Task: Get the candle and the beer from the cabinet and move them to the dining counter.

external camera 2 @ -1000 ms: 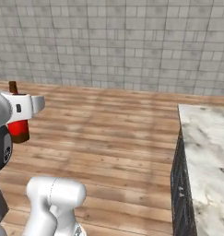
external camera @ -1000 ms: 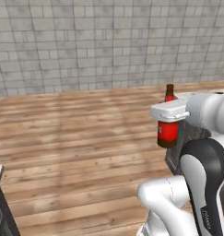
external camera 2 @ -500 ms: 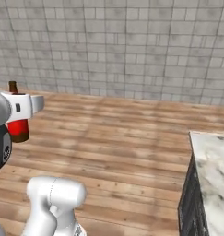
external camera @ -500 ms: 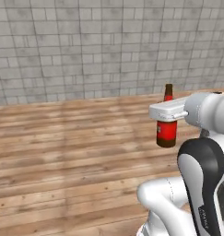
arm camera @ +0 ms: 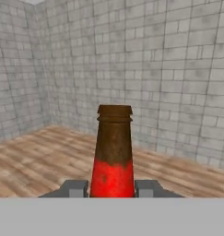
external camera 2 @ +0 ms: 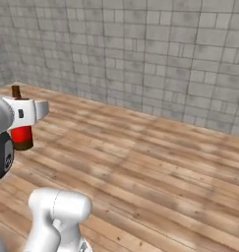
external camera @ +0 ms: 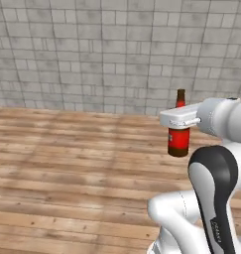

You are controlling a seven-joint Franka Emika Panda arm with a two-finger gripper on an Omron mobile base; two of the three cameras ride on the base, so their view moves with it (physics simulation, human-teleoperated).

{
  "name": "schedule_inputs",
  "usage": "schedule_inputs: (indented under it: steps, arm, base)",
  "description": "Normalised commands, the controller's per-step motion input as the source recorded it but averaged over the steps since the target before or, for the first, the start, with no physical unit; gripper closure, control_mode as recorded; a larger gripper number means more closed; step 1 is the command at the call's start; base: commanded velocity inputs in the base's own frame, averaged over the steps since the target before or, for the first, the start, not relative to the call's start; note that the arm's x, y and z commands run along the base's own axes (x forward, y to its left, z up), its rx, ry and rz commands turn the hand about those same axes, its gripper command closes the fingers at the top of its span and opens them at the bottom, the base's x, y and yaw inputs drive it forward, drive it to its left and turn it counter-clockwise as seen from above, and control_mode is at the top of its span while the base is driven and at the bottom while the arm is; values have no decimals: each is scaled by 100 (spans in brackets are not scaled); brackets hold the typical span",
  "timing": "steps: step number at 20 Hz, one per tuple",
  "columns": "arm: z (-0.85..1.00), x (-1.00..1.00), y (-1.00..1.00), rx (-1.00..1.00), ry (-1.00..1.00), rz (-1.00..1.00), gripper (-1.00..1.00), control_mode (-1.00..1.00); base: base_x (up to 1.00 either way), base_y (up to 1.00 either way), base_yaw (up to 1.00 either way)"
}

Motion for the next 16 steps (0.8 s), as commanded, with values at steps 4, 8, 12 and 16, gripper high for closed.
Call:
schedule_inputs:
  steps: [4, 8, 12, 16]
  arm:
    - [0, 0, 0, 0, 0, 0, 100, 100]
    - [0, 0, 0, 0, 0, 0, 100, 100]
    - [0, 0, 0, 0, 0, 0, 100, 100]
    - [0, 0, 0, 0, 0, 0, 100, 100]
  base:
    - [88, -14, 73]
    - [78, -12, 81]
    - [76, -12, 81]
    - [76, -9, 82]
